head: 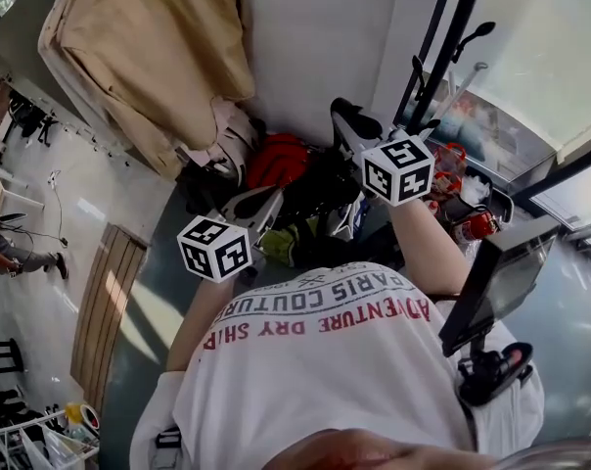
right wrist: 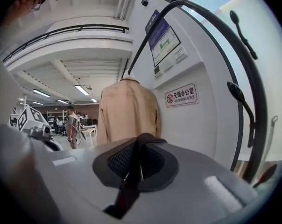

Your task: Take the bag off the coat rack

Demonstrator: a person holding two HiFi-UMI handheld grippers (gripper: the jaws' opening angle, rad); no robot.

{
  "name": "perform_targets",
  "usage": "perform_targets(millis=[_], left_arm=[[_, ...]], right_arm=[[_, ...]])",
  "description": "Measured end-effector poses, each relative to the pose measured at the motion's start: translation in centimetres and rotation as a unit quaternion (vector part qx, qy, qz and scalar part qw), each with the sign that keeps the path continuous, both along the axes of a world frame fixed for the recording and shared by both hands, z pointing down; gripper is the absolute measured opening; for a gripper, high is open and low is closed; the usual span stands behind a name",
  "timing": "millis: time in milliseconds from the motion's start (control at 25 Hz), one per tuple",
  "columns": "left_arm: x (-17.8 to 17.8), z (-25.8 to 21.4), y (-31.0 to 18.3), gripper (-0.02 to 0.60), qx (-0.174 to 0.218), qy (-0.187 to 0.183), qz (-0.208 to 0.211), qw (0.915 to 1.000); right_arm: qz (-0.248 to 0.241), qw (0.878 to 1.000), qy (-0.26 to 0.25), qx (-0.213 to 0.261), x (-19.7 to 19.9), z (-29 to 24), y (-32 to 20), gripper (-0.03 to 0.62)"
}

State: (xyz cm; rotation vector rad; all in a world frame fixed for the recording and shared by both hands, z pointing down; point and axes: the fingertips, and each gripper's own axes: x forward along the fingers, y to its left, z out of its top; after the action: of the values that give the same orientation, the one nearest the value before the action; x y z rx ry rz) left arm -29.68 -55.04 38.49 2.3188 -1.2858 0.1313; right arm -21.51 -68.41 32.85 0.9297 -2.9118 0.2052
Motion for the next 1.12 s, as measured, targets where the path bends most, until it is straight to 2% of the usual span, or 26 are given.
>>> perform_targets(millis=[200,400,720,1000,1120], left_arm=[[-0.6,0.9,2.7,0.002,-0.006,0.0,0.007,1.0],[0.5,2.9,5.7,0.002,-0.017,0.022,0.038,0.9989],[5.6,3.8,10.5,0.002,-0.031,0.049,0.089,0.9944],[13.4,4.8,16.3,0.002,-0.021,0.052,0.137,0.989],[16.4,5.3,21.0,0.002,-0.019,0.055,0.148,0.9873]], right_arm=[[-0.013,0.999,-0.012,-0.027,-0.2,3.0,5.8,0.005],[0.012,0.999,-0.015,-0.049,2.1,4.7,11.9,0.005],[0.068,0.995,-0.023,-0.074,8.2,4.8,22.4,0.005],[0.09,0.992,-0.042,-0.078,15.3,5.7,31.2,0.006],[0.098,0.989,-0.068,-0.083,18.5,6.1,36.7,0.006]])
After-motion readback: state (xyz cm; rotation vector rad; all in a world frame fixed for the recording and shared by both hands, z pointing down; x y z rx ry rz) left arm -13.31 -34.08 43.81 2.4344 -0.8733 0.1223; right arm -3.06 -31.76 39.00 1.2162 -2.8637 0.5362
